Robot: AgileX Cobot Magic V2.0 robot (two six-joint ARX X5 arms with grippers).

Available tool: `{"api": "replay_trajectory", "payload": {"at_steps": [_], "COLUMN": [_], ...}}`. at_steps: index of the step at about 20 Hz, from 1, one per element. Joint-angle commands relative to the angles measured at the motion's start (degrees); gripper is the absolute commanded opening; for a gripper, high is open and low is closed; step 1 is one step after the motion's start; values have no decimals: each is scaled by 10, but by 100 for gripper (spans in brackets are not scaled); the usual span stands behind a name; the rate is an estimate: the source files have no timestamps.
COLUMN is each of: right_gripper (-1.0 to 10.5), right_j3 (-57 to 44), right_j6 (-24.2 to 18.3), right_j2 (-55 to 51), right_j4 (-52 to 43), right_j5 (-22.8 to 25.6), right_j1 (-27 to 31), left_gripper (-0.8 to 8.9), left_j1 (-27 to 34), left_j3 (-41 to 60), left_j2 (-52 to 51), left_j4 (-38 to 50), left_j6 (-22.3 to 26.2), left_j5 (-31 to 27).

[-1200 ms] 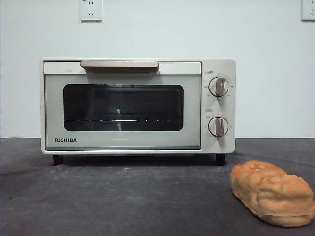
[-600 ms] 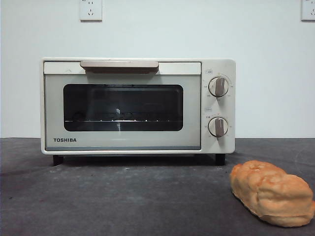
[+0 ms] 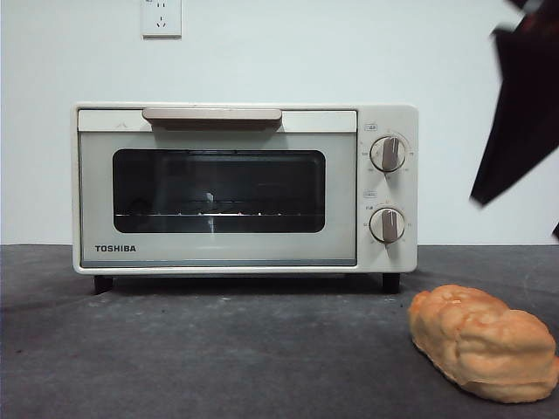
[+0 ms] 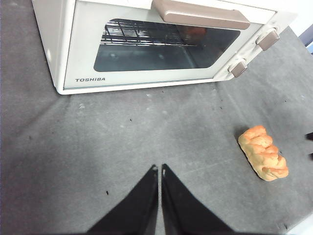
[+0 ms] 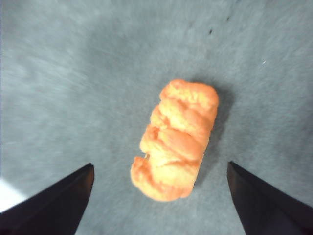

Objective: The left arm flap open the oven, the right arm pick bread and place it into oven, the left arm flap close the oven

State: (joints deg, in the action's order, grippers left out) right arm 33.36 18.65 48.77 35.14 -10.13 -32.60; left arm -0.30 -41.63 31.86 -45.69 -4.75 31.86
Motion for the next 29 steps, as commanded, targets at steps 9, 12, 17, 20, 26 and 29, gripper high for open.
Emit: {"api": "replay_trajectory", "payload": {"at_steps": [9, 12, 17, 20, 26, 29], "right_gripper": [455, 455, 314, 212, 203, 203], "right_j3": [-14, -14, -14, -14, -4, 14], "right_j6": [51, 52, 52, 52, 49, 45], "right_j2": [188, 227, 257, 257, 208, 153], "right_j4": [-137, -169, -175, -178, -175, -146], "right_j5": [123, 143, 147, 147, 146, 143], "right_j1": [-96, -97, -97, -97, -97, -97], "left_gripper": [17, 17, 17, 17, 17, 17], "left_j1": [-2, -2, -2, -2, -14, -35], "left_j3": [-10, -10, -10, -10, -10, -11], "left_j2": [3, 3, 3, 3, 3, 14], "left_j4": [2, 2, 3, 3, 27, 79], "left_j6": [11, 11, 11, 11, -10, -48], "left_j5": [3, 3, 3, 3, 3, 3]}}
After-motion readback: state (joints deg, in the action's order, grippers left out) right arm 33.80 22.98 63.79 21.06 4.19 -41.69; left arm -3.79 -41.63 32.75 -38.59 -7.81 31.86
